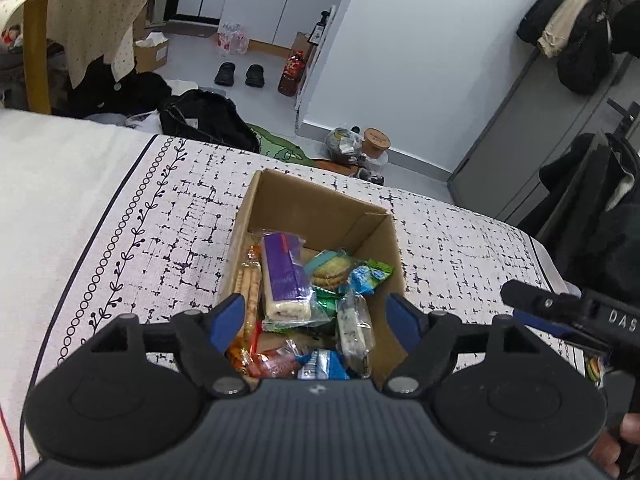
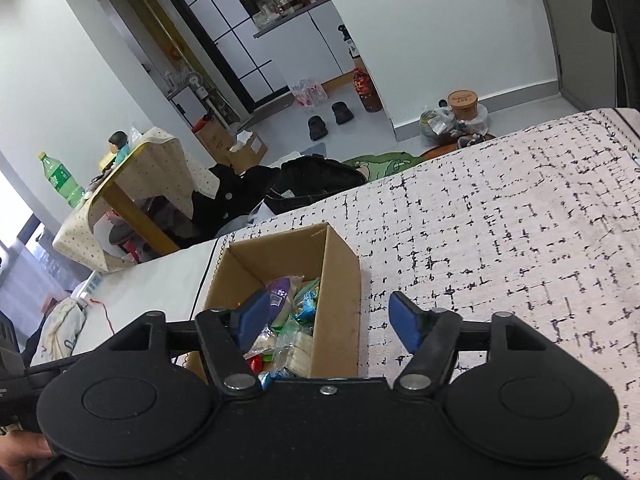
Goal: Organize snacks
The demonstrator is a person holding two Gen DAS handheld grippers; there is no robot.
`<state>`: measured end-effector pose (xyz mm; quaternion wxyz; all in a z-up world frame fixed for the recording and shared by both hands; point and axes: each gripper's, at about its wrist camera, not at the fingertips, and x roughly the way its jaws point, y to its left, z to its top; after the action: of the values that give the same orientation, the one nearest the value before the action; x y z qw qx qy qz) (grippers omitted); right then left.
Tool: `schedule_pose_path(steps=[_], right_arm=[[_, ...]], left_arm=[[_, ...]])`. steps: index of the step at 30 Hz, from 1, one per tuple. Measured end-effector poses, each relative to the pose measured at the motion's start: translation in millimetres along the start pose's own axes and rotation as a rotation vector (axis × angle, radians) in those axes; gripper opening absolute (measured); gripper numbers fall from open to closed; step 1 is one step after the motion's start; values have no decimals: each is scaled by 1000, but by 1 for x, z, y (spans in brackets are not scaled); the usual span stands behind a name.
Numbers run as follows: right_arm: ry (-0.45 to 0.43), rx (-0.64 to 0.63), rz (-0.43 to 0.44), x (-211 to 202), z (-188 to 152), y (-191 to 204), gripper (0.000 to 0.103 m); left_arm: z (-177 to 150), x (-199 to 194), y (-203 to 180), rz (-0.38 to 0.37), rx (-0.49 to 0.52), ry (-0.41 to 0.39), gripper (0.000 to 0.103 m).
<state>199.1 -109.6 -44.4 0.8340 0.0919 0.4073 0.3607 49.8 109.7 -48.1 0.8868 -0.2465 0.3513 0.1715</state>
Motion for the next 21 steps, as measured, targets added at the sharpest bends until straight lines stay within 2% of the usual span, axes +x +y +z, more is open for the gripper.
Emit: schedule_pose_path(steps=[3,7,11,16,21], right_arm=[[-3,-13,-7,-9,1,1,79],[-14,-10,-5,-25,2,-1,88],[-35,-20,-8,-43,3,-4,102],[-40,-27,-17,-61,6,-7,103],[-41,-49,-25,-79,3,-8,103]], left_arm=[[-1,-9,-4,9,13,-11,78],[-2,-18,-13,15,44,-17,86],[-3,-28,-21,4,77,-20,93],[-7,-39,-31,1,108,-24,102],[-9,-51,-41,-20,134,-27,103]])
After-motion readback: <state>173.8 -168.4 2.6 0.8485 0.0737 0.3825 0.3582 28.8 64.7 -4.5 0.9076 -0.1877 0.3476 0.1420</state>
